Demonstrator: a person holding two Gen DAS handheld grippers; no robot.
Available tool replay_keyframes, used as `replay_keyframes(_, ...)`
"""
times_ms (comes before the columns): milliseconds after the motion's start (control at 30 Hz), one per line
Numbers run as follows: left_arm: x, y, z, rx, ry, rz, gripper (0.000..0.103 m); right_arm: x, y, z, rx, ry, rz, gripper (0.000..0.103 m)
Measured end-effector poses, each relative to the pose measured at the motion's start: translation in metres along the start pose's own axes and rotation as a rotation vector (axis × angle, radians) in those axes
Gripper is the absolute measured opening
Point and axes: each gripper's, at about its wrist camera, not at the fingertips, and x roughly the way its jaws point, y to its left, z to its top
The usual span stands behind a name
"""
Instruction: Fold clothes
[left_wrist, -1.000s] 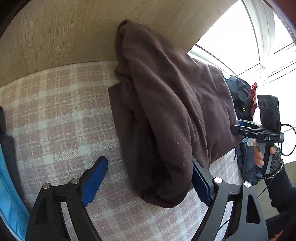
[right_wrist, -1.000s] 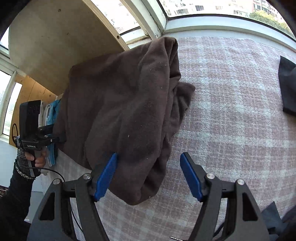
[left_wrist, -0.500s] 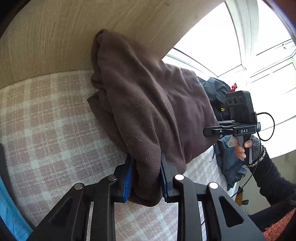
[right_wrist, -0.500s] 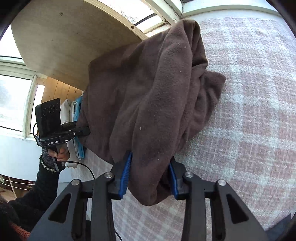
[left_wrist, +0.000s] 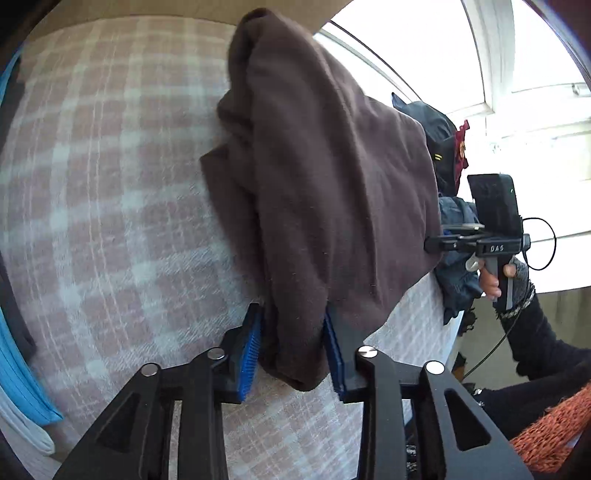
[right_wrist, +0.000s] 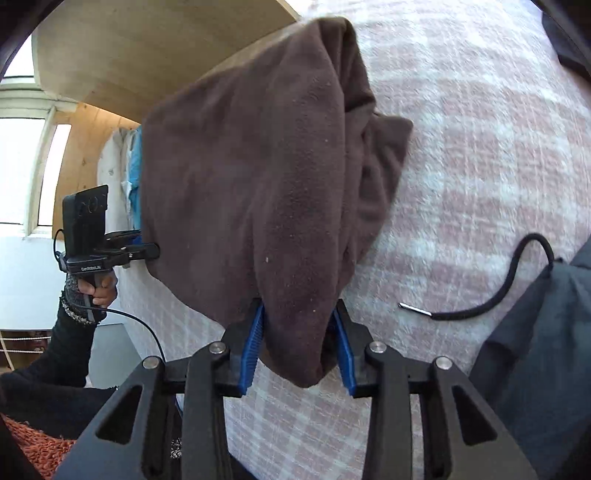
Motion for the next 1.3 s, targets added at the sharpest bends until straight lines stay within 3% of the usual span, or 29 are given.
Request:
replay_keyframes(67,-0.019,0.000,-0.008,0.004,-0.057,0.018,0.035,-0.024,0.004,-0.009,-0.025,-0.075,-0.013,0.037)
replay_keyframes(133,-0.038,-0.013,-0.012,0.057,-0.133,0.058,0.034,-0.051,0.012,-0.015,-0.069,-0.185,-0.096,0.040)
replay_keyframes(167,-0.045,-0.015,-0.012,0.065,-0.160,0.047,0.035,-0.061,0.016,-0.017,-0.087,-0.230,-0.122,0.047)
replay_keyframes(233,-0.041,-0.017,-0.011,0.087,-0.158,0.011,0.043,-0.059,0.020,-0.007,-0.102,-0.228,-0.134,0.056)
replay_keyframes(300,-0.025,-0.018,-0.008,0.098,-0.115,0.043,0.046,-0.052,0.024,0.008,-0.110,-0.200,-0.161,0.056)
replay_keyframes(333,-0.016,-0.018,-0.008,0.099,-0.092,0.057,0.044,-0.048,0.026,0.015,-0.114,-0.186,-0.174,0.056)
replay_keyframes(367,-0.008,-0.019,-0.008,0.101,-0.071,0.070,0.034,-0.043,0.029,0.021,-0.123,-0.173,-0.185,0.056)
replay_keyframes(400,-0.002,-0.018,-0.008,0.105,-0.059,0.081,0.021,-0.034,0.032,0.024,-0.144,-0.164,-0.191,0.053)
replay_keyframes(467,0.004,-0.020,-0.009,0.149,-0.061,0.126,0.016,-0.019,0.038,0.028,-0.181,-0.151,-0.207,0.030)
replay_keyframes(500,0.005,-0.021,-0.012,0.180,-0.067,0.155,0.017,-0.022,0.039,0.027,-0.190,-0.157,-0.222,0.030)
replay_keyframes(567,0.005,-0.022,-0.014,0.190,-0.071,0.171,0.030,-0.027,0.042,0.026,-0.208,-0.170,-0.253,0.030)
replay_keyframes(633,0.000,-0.024,-0.014,0.192,-0.079,0.187,0.030,-0.032,0.044,0.025,-0.226,-0.184,-0.284,0.032)
replay_keyframes(700,-0.017,-0.042,-0.010,0.256,-0.135,0.247,0.029,-0.039,0.048,0.024,-0.244,-0.208,-0.318,0.033)
replay_keyframes(767,-0.035,-0.061,-0.003,0.320,-0.202,0.282,0.028,-0.059,0.060,0.030,-0.251,-0.304,-0.351,0.035)
replay_keyframes(900,-0.038,-0.083,0.021,0.430,-0.260,0.242,0.028,-0.066,0.087,0.058,-0.314,-0.399,-0.240,0.035)
replay_keyframes(967,-0.021,-0.087,0.035,0.465,-0.247,0.238,0.028,-0.046,0.078,0.074,-0.292,-0.355,-0.248,0.035)
replay_keyframes(1000,-0.008,-0.080,0.041,0.470,-0.224,0.290,0.031,-0.033,0.069,0.081,-0.264,-0.322,-0.274,0.033)
replay_keyframes(1033,0.003,-0.072,0.046,0.470,-0.202,0.333,0.029,-0.020,0.060,0.088,-0.235,-0.289,-0.299,0.031)
replay_keyframes(1067,0.003,-0.057,0.047,0.443,-0.191,0.325,0.029,-0.013,0.053,0.093,-0.208,-0.270,-0.311,0.003)
replay_keyframes(1133,-0.007,-0.034,0.051,0.352,-0.201,0.295,0.031,-0.026,0.044,0.095,-0.159,-0.293,-0.264,0.000)
replay_keyframes(1167,-0.016,-0.029,0.054,0.315,-0.228,0.342,0.028,-0.034,0.043,0.096,-0.149,-0.313,-0.264,0.001)
replay_keyframes(1200,-0.026,-0.027,0.057,0.313,-0.261,0.382,0.027,-0.045,0.051,0.095,-0.176,-0.354,-0.319,0.005)
replay_keyframes(1233,-0.035,-0.026,0.061,0.315,-0.293,0.376,0.027,-0.055,0.058,0.096,-0.194,-0.384,-0.355,0.016)
replay_keyframes(1300,-0.046,-0.023,0.072,0.293,-0.316,0.301,0.027,-0.062,0.062,0.107,-0.189,-0.400,-0.335,0.057)
